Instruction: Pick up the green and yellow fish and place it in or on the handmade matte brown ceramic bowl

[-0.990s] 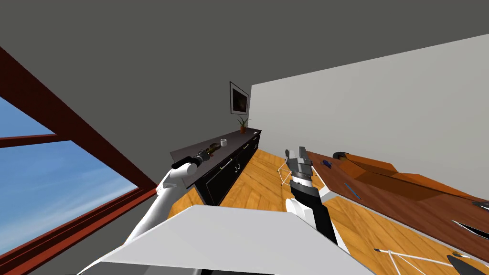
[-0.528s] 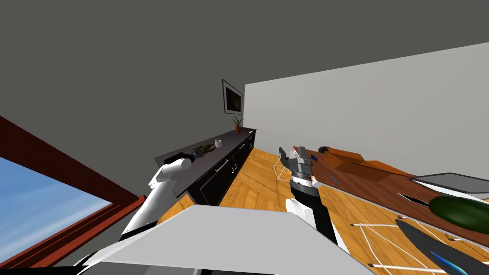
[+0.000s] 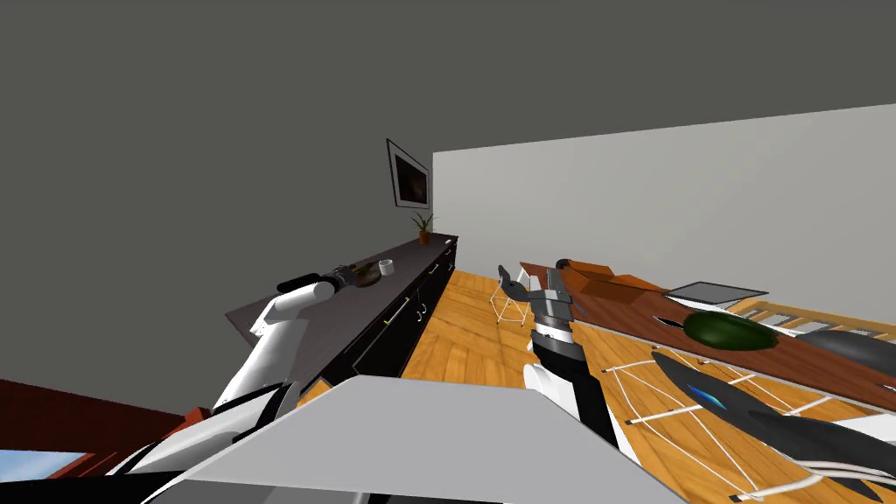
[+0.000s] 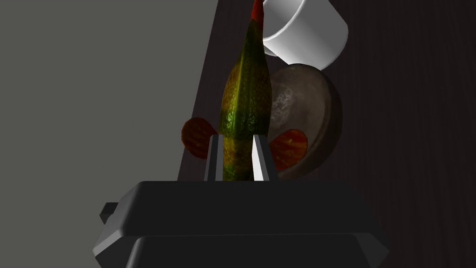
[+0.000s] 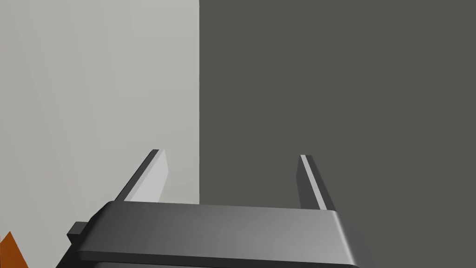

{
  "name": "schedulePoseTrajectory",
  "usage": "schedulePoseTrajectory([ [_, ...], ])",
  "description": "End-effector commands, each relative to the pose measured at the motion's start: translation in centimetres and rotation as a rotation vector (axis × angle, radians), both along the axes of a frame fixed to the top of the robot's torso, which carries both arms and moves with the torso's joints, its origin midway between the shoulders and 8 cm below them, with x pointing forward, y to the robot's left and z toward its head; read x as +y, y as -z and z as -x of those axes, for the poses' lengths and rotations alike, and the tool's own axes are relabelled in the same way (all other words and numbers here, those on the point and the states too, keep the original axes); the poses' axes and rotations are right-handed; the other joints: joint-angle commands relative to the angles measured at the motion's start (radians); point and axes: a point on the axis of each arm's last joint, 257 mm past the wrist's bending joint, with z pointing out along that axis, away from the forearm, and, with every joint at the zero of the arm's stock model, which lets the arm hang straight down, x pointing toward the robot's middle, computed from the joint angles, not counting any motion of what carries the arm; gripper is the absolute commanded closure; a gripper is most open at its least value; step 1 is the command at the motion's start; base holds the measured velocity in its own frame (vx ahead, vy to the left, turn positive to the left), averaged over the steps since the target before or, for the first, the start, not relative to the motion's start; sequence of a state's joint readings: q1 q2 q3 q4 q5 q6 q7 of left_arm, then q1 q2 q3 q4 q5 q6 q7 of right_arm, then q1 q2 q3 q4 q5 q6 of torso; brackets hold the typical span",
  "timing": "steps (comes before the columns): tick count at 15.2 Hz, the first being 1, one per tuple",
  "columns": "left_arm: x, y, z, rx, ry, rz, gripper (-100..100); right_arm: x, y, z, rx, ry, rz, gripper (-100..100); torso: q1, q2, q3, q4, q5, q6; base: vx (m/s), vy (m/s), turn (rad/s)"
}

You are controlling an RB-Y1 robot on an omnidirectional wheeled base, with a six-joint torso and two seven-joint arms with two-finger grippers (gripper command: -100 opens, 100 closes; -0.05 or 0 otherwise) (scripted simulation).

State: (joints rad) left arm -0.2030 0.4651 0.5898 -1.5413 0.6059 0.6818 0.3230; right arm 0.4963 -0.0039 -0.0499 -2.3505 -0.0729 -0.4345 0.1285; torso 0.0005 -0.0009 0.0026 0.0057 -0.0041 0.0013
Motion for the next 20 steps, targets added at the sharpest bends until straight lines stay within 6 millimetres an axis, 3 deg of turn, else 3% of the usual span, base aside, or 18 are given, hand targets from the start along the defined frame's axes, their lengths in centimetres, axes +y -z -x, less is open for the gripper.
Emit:
schedulePoseTrajectory([
  [1,1.5,-0.2,0.3,0.010,-0.020,0.018,100,0.0,0.0,0.0,0.000,0.000,0.000,0,0.000,0.000,0.000,0.000,0.000,0.000,0.029,0.072,-0.199],
  [4,3.9,-0.3,0.8,0.032,-0.045,0.051,100,0.0,0.0,0.0,0.000,0.000,0.000,0,0.001,0.001,0.001,0.001,0.000,0.000,0.033,0.096,-0.254],
  [8,4.5,-0.2,0.9,0.042,-0.048,0.061,100,0.0,0.0,0.0,0.000,0.000,0.000,0,0.000,0.000,0.000,0.000,0.000,-0.001,0.033,0.085,-0.132],
  [9,4.5,-0.1,1.0,0.045,-0.049,0.062,-100,0.0,0.0,0.0,0.000,0.000,0.000,0,-0.002,0.002,0.001,0.001,0.000,-0.001,0.007,0.022,-0.006],
  [13,4.5,-0.1,1.0,0.046,-0.048,0.062,-100,0.0,0.0,0.0,0.000,0.000,0.000,0,-0.007,0.004,0.003,0.001,-0.002,-0.001,0.002,0.004,0.000],
  [14,5.3,-1.2,1.5,0.050,-0.053,0.066,-100,0.0,0.0,0.0,0.000,0.000,0.000,0,-0.007,0.004,0.003,0.001,-0.002,-0.001,0.013,-0.008,-0.037],
  [20,6.6,-3.2,2.5,0.058,-0.061,0.072,-100,0.0,0.0,0.0,0.000,0.000,0.000,0,-0.009,0.003,0.002,0.001,-0.002,-0.001,0.026,-0.016,-0.023],
])
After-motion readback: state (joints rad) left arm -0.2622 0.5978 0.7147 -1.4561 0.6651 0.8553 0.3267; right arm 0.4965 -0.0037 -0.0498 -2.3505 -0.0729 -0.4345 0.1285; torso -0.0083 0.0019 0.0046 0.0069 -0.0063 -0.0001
